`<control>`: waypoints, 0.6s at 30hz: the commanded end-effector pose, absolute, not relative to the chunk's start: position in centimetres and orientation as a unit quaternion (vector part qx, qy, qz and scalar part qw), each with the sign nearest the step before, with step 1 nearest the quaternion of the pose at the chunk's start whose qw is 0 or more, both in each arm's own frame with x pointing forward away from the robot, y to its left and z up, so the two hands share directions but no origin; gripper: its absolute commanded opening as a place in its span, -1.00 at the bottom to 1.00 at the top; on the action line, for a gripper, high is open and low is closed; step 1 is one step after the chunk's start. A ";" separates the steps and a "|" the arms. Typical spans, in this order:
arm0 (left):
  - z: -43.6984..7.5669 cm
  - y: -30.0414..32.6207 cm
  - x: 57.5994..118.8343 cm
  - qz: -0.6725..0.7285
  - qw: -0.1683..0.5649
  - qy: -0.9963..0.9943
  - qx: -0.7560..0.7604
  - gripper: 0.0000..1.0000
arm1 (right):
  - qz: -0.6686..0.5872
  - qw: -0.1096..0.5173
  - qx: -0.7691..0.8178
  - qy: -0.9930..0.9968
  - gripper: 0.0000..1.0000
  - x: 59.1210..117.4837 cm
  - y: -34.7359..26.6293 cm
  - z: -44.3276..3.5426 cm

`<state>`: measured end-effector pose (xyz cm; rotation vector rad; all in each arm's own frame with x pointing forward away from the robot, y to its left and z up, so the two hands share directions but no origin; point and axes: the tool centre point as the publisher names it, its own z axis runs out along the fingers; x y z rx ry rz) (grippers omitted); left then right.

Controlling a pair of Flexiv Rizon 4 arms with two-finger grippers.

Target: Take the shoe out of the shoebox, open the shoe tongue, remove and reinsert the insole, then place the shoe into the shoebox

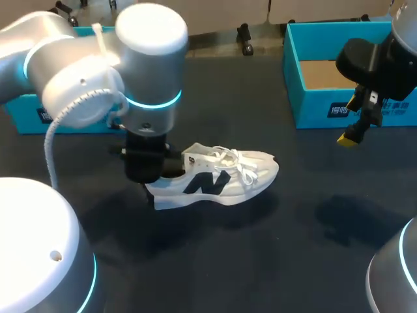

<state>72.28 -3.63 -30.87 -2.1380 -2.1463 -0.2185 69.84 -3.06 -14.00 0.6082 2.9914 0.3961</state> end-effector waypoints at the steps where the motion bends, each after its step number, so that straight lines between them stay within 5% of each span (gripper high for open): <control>1: -32.9 -5.0 73.0 -0.074 0.060 -0.708 -0.700 -1.00 | 0.127 0.030 0.198 0.971 1.00 70.0 -2.9 -14.0; 18: -37.7 -6.4 72.5 -0.095 0.071 -0.701 -0.703 -1.00 | 0.127 0.030 0.198 0.971 1.00 70.0 -2.9 -14.0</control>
